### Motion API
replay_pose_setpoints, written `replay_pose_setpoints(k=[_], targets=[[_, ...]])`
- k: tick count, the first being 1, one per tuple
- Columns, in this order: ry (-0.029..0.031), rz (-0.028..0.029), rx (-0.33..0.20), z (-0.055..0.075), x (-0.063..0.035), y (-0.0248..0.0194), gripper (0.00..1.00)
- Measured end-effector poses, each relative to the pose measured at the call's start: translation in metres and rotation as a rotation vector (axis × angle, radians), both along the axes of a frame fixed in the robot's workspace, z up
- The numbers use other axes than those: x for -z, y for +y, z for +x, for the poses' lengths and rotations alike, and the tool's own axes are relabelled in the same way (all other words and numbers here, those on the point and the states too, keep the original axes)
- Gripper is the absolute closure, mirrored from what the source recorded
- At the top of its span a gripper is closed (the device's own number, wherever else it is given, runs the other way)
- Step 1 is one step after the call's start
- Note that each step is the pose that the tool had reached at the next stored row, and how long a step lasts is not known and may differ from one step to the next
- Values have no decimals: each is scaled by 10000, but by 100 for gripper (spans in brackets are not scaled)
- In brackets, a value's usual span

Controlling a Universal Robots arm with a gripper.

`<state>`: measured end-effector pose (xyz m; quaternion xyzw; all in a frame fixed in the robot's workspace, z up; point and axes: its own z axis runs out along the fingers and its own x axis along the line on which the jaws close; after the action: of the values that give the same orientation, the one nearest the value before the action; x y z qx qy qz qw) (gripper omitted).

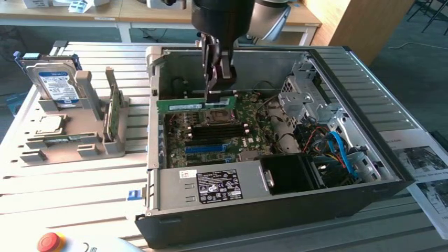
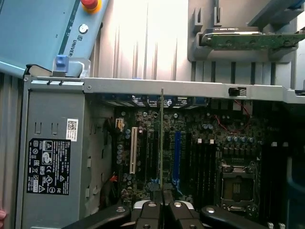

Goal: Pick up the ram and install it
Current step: 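Pick up the ram and move it above insertion slot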

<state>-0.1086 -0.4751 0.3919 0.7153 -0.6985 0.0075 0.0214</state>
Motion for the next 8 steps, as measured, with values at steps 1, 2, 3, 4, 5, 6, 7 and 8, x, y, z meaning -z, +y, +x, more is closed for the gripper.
replay_pose_setpoints(k=[1,2,3,4,5,6,7,8], targets=[[-1,1,0,3,1,18,88],[-1,1,0,7,1,34,88],[-1,1,0,11,1,52,88],[-1,1,0,15,1,68,88],[0,1,0,19,0,84,88],[-1,1,0,23,0,104,88],[0,0,0,27,0,124,88],[-1,0,0,32,1,144,88]])
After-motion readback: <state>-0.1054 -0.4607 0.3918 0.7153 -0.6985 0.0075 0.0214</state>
